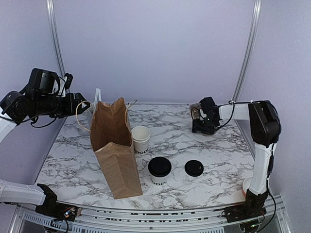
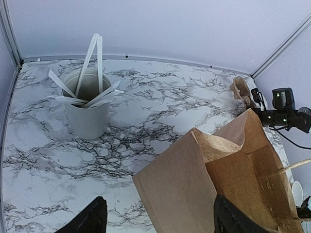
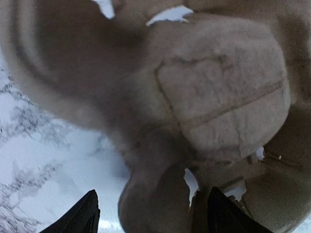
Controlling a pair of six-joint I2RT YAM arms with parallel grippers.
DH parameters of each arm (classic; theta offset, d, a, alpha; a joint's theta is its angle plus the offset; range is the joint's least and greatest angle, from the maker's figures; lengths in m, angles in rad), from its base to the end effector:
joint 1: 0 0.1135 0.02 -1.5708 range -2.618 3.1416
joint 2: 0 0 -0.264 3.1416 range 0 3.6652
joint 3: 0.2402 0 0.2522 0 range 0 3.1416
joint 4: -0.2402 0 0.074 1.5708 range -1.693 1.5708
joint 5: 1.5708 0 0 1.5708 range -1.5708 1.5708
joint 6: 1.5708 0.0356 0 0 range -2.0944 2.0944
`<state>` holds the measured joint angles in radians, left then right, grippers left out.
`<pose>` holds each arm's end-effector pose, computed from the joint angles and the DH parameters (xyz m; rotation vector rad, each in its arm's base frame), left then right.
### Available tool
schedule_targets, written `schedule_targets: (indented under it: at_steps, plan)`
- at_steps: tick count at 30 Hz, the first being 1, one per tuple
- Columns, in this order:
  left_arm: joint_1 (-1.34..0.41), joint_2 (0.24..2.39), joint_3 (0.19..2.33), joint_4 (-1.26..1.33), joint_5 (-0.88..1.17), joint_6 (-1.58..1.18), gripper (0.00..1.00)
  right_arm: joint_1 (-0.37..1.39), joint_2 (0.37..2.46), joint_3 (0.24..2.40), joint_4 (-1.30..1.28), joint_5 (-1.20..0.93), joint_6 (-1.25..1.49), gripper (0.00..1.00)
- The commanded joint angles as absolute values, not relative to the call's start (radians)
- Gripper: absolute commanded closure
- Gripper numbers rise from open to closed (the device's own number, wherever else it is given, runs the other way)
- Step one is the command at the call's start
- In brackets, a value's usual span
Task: Pack the takeout coffee
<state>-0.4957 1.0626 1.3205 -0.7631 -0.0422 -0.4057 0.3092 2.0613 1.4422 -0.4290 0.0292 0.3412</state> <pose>0.1845 -0.0981 0.4116 0.0689 2.1141 -0.5031 0.4131 0.1309 0.1581 0.0524 2.6304 0.1884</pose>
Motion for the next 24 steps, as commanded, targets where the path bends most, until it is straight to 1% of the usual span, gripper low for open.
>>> schedule_targets:
  at_steps: [1,6,10,13,16,20,24]
  plan:
    - [-0.490,1.074,1.312,-0.736,-0.028,-0.412,0.25,0.303,1.927,1.326,-0.446,0.017,0.308,0.26]
    - [-0.490,1.084,1.315,-0.734,-0.019,-0.410,0.25,0.279,1.786,1.152,-0.467,0.020,0.272,0.25]
    - [-0.490,1.086,1.312,-0.733,-0.019,-0.409,0.25,0.206,1.679,1.074,-0.491,0.031,0.250,0.23]
    - [-0.491,1.086,1.309,-0.728,-0.017,-0.411,0.25,0.155,1.647,1.077,-0.500,0.037,0.242,0.22]
    - [-0.490,1.086,1.305,-0.723,-0.016,-0.412,0.25,0.150,1.662,1.133,-0.522,0.016,0.253,0.22]
    - [-0.491,1.081,1.300,-0.714,-0.016,-0.416,0.25,0.191,1.692,1.188,-0.513,0.006,0.311,0.22]
    - [-0.490,1.082,1.296,-0.711,-0.013,-0.417,0.25,0.251,1.707,1.198,-0.482,0.053,0.386,0.22]
